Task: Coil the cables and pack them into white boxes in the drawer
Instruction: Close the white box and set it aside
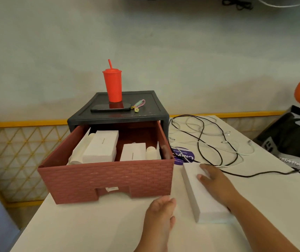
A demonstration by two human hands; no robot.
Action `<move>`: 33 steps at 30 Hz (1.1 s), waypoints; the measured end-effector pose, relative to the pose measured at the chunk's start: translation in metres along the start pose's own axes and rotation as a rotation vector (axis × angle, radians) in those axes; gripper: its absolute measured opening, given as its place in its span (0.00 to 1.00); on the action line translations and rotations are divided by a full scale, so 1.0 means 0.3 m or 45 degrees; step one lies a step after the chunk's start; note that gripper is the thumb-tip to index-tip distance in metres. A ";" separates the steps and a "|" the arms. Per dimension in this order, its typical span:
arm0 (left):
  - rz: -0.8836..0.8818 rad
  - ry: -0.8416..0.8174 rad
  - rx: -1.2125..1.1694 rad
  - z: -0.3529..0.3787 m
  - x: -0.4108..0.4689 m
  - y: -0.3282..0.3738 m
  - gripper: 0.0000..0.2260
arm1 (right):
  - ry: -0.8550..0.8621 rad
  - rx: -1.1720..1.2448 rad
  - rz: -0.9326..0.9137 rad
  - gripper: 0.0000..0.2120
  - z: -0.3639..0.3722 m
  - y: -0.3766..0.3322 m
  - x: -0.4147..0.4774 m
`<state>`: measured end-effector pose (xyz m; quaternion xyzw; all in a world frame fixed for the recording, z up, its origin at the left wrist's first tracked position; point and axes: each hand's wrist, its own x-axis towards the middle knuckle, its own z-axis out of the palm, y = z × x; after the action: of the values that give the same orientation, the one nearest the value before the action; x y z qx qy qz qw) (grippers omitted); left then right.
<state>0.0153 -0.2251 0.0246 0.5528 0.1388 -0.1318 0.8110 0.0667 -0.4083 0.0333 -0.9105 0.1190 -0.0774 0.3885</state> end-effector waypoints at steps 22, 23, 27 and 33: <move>0.224 -0.451 0.718 0.057 -0.039 -0.047 0.19 | 0.165 0.612 0.127 0.20 0.083 -0.004 -0.264; 0.209 -0.464 0.718 0.059 -0.042 -0.044 0.20 | 0.164 0.674 0.145 0.20 0.078 -0.008 -0.272; 0.173 -0.521 0.737 0.068 -0.059 -0.037 0.26 | 0.142 0.910 0.193 0.23 0.060 -0.020 -0.297; 0.201 -0.573 0.733 0.052 -0.087 0.013 0.38 | 0.100 1.062 0.153 0.20 0.051 -0.050 -0.298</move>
<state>-0.0063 -0.2368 0.0433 0.7244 -0.1289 -0.2209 0.6402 -0.0132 -0.3630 0.0295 -0.6631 0.1452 -0.1309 0.7226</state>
